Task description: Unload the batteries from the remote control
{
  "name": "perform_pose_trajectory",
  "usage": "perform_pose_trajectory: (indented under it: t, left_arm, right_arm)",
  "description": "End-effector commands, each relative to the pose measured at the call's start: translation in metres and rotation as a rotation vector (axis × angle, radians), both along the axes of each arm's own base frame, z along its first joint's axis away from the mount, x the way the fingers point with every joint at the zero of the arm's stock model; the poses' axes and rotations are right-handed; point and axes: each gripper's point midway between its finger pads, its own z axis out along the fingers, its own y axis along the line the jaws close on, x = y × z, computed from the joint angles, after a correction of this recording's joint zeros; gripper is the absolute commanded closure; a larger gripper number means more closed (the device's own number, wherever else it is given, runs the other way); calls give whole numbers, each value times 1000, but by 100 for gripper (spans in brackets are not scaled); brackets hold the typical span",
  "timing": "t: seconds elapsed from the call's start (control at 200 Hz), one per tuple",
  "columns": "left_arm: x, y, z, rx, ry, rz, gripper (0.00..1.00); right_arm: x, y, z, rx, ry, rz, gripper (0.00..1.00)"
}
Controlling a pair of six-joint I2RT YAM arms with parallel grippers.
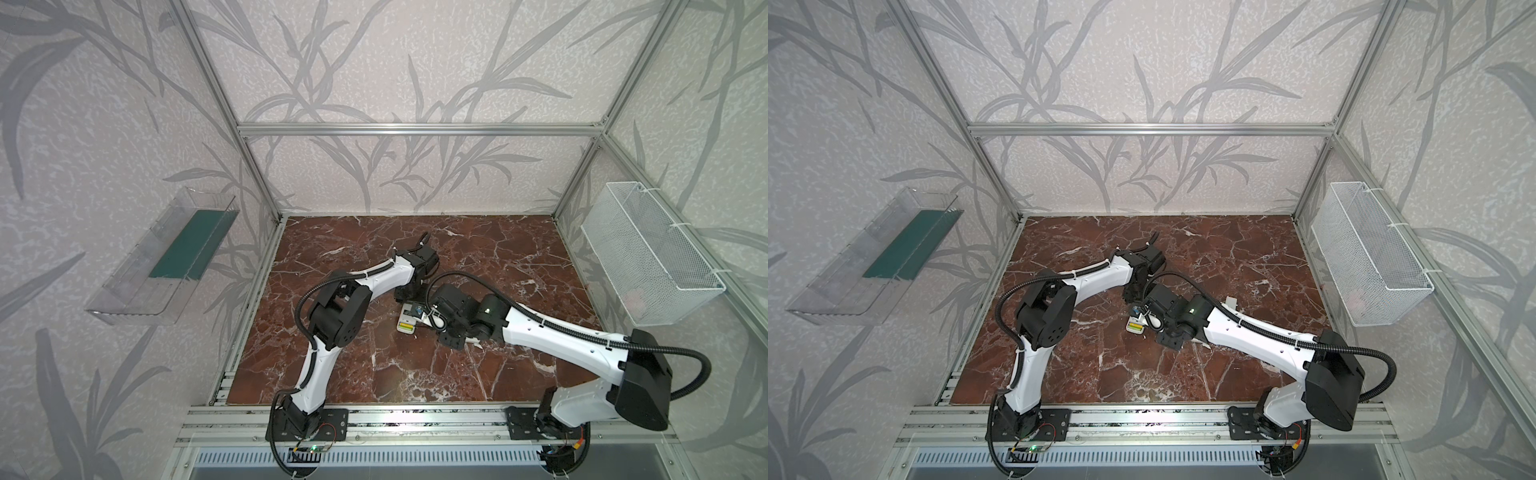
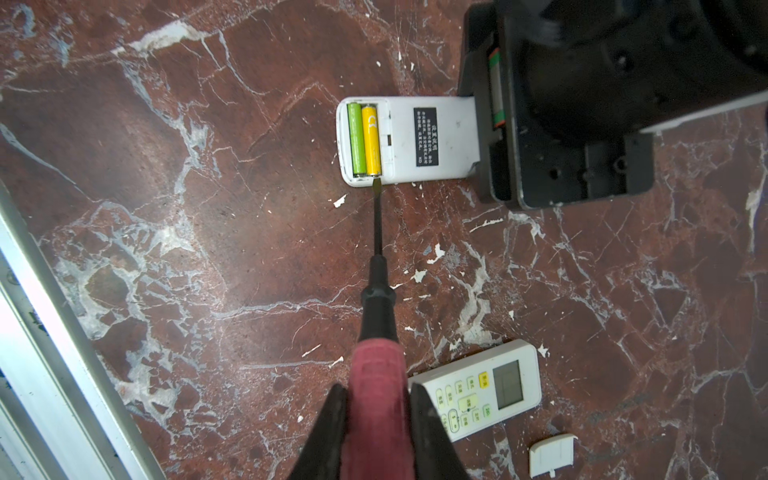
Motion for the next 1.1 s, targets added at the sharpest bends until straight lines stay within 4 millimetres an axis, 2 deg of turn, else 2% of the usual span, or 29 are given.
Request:
perform_pose_trajectory:
  t: [0.0, 0.435, 1.095]
  left_arm:
    - [-24, 4, -32, 50, 96, -31, 90]
    - [-25, 4, -34, 45, 101, -28, 91]
    - [-27, 3, -36, 40, 104, -27, 93]
  right_arm:
    - [-1, 8, 20, 56, -26, 25, 100]
    - [2, 7, 3, -8, 5, 8, 100]
    - [4, 9, -6, -66, 40, -3, 100]
